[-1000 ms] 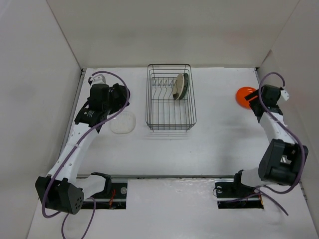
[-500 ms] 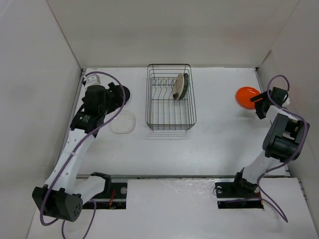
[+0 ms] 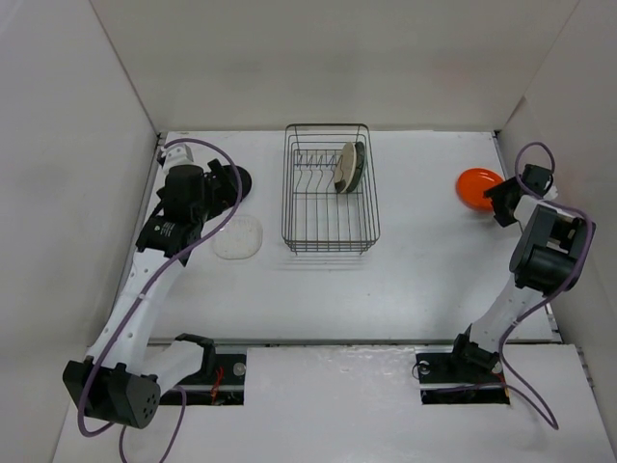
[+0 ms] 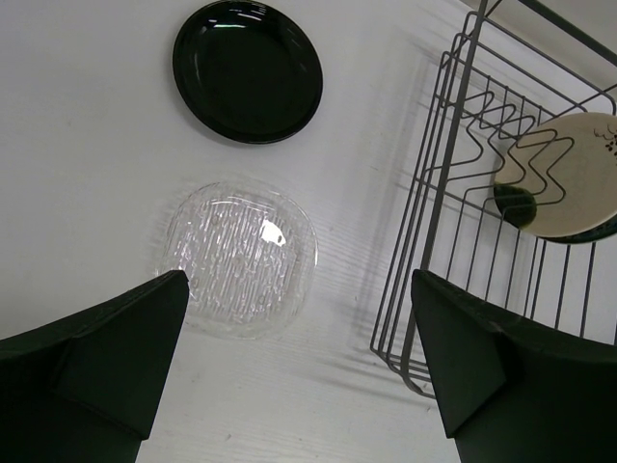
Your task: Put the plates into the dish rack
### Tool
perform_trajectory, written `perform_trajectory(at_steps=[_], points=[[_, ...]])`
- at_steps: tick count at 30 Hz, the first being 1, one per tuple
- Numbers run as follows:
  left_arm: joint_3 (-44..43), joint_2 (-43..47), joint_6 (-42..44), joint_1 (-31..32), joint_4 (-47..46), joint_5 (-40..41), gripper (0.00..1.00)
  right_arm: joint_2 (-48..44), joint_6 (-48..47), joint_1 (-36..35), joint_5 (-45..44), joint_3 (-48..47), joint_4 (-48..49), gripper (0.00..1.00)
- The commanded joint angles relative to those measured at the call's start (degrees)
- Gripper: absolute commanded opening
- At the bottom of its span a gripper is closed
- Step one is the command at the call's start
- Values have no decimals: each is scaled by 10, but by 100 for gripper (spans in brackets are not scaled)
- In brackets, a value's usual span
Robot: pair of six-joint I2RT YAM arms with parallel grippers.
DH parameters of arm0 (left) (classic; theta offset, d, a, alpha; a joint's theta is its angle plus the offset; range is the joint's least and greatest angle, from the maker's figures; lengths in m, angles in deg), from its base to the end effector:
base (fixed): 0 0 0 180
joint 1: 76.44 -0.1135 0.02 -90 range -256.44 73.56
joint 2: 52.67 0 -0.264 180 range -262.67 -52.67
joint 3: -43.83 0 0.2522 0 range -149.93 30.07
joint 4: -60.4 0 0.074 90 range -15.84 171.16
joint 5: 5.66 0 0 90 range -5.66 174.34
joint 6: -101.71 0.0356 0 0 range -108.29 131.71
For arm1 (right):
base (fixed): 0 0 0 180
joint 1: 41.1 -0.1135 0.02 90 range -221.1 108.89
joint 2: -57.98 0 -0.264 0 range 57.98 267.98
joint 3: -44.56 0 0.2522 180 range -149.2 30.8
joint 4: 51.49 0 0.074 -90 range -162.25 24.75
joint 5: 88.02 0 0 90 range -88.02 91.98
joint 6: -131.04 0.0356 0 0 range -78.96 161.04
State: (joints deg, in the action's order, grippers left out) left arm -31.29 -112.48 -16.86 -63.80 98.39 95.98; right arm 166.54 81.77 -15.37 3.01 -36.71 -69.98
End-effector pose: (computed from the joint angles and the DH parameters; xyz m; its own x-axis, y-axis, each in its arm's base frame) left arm 0.2269 -0.0435 0.3663 -0.3461 -0.4024 -0.8475 -0.1512 0.9155 -0.3729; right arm 0.3648 -0.1751 0.1696 -0.2134 0.8270 -0.5201 0.7416 0.4837 0.4648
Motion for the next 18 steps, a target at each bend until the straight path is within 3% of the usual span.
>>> perform_trajectory(at_steps=[1, 6, 10, 18], points=[[-14, 1, 5, -2, -7, 5, 100, 12, -7, -11, -23, -50, -12, 69], [-19, 1, 5, -2, -7, 5, 100, 47, -7, -24, -48, -111, -85, 59], [-25, 1, 5, -2, -1, 10, 100, 82, -12, -39, -84, -163, -145, 61], [-25, -4, 5, -2, -1, 10, 100, 94, -12, -45, -89, -187, -172, 60]])
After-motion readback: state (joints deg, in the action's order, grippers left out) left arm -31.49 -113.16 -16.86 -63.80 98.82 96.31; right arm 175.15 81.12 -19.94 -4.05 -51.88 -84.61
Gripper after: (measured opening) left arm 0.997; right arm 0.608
